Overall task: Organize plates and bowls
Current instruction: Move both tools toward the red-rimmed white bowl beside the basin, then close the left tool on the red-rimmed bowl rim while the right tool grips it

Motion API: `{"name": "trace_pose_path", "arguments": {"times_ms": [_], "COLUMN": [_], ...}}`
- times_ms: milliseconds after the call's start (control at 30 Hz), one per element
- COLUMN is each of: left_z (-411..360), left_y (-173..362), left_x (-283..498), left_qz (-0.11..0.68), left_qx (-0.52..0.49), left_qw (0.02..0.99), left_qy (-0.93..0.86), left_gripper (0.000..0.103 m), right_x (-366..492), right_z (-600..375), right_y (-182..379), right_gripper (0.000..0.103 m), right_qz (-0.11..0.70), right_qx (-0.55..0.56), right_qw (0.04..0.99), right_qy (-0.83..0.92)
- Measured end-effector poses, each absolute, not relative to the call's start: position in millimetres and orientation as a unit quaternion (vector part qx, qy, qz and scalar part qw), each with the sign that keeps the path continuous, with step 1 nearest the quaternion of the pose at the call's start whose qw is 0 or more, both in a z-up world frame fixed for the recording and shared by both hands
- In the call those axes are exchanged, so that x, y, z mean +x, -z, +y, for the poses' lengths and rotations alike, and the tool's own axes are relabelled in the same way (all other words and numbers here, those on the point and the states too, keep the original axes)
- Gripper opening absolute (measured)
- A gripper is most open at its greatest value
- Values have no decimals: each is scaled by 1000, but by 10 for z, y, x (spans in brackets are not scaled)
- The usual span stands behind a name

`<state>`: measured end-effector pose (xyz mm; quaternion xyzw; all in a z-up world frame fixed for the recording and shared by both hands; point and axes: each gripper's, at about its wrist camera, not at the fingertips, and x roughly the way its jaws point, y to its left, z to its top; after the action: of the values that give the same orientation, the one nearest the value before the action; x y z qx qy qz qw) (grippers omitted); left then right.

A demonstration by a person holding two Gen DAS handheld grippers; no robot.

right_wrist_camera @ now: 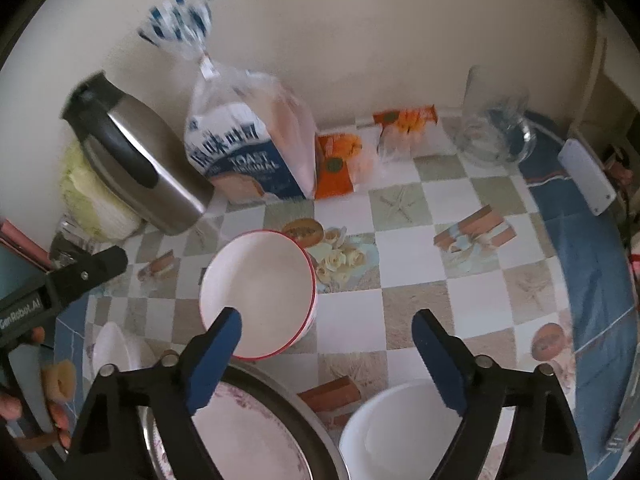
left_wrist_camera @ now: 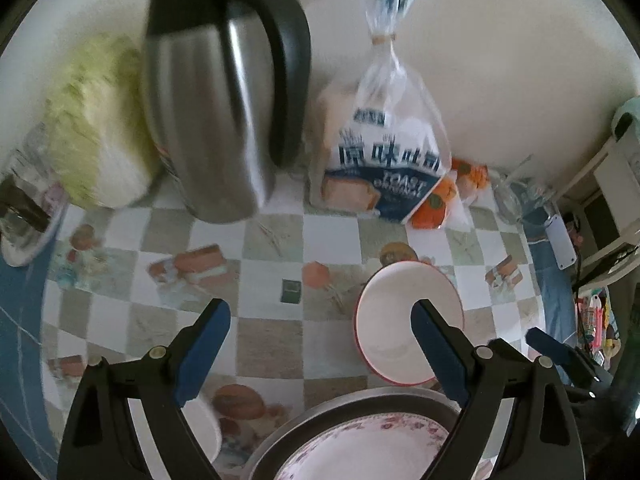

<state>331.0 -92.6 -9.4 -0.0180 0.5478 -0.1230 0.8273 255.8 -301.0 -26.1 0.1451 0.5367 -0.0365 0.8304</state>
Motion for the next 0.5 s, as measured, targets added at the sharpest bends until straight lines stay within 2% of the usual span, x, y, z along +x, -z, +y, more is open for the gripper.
{"name": "trace_pose_path", "arguments": {"times_ms": [167, 500], "left_z": [-1033, -1118], "left_y": [390, 795], "left_x": [3401, 3550], "left_qz": [565, 594], "left_qx": [-1, 11], "left_qw": [816, 795], "left_qy": [125, 118], "left_gripper": [92, 92], "right_x": [2730, 2923], "right_z": [-2930, -2791], "right_y": [507, 845], "right_gripper": [84, 74], "right_qz": [558, 584], "right_qx": [136, 107], "right_qw": [818, 804], "right_qy": [38, 38]}}
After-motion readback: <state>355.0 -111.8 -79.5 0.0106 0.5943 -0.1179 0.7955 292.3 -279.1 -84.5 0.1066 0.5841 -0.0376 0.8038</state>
